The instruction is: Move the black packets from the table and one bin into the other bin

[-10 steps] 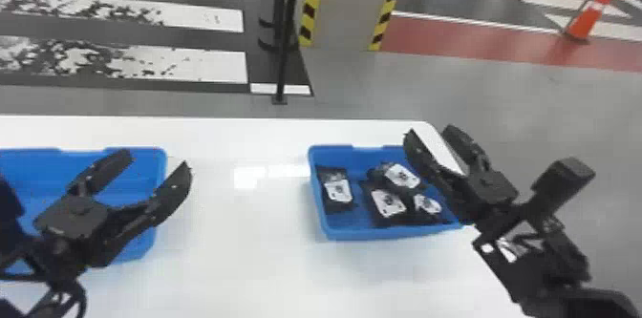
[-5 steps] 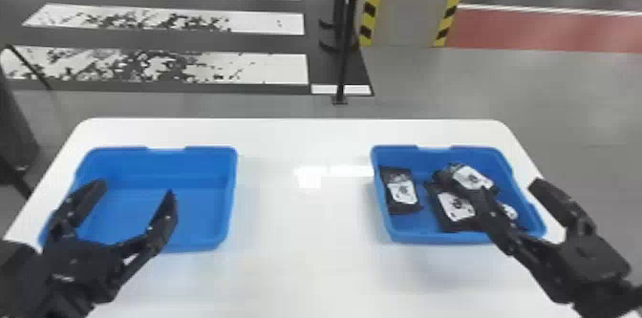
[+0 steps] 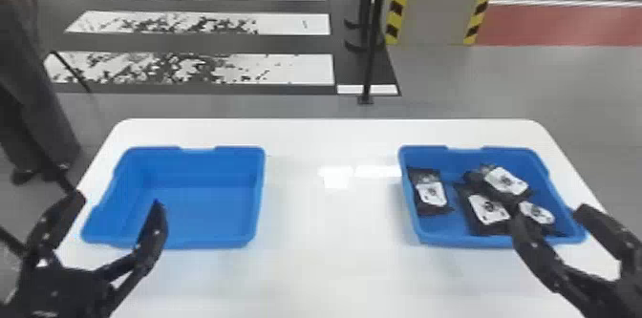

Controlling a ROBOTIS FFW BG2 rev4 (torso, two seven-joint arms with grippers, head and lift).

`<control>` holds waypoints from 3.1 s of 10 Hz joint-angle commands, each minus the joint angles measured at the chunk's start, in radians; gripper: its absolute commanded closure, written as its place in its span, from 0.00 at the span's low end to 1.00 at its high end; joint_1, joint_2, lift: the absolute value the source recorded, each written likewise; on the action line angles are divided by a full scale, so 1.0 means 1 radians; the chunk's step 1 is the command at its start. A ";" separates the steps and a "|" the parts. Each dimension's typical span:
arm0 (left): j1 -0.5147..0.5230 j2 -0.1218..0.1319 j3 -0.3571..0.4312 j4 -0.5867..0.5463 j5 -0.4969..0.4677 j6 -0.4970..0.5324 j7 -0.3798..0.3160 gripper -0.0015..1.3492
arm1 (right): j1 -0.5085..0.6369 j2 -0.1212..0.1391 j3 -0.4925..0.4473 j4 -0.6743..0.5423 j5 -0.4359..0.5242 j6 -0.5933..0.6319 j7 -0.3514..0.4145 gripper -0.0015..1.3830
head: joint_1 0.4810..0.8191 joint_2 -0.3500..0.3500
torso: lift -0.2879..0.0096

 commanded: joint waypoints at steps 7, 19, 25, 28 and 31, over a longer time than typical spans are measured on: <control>-0.002 -0.003 -0.028 -0.018 0.022 0.012 0.008 0.11 | 0.013 0.012 -0.015 -0.027 0.008 0.026 -0.031 0.11 | 0.63 0.47 | 0.60; -0.002 -0.003 -0.032 -0.018 0.028 0.017 0.007 0.12 | 0.013 0.011 -0.015 -0.030 0.008 0.016 -0.031 0.11 | 0.63 0.46 | 0.60; -0.004 -0.003 -0.034 -0.018 0.028 0.019 0.007 0.12 | 0.013 0.009 -0.013 -0.030 0.008 0.014 -0.030 0.11 | 0.63 0.46 | 0.60; -0.004 -0.003 -0.036 -0.018 0.028 0.017 0.007 0.12 | 0.011 0.009 -0.011 -0.030 0.010 0.014 -0.030 0.11 | 0.63 0.46 | 0.60; -0.007 -0.003 -0.036 -0.018 0.026 0.022 0.007 0.12 | 0.009 0.008 -0.009 -0.030 0.012 0.014 -0.030 0.11 | 0.63 0.46 | 0.60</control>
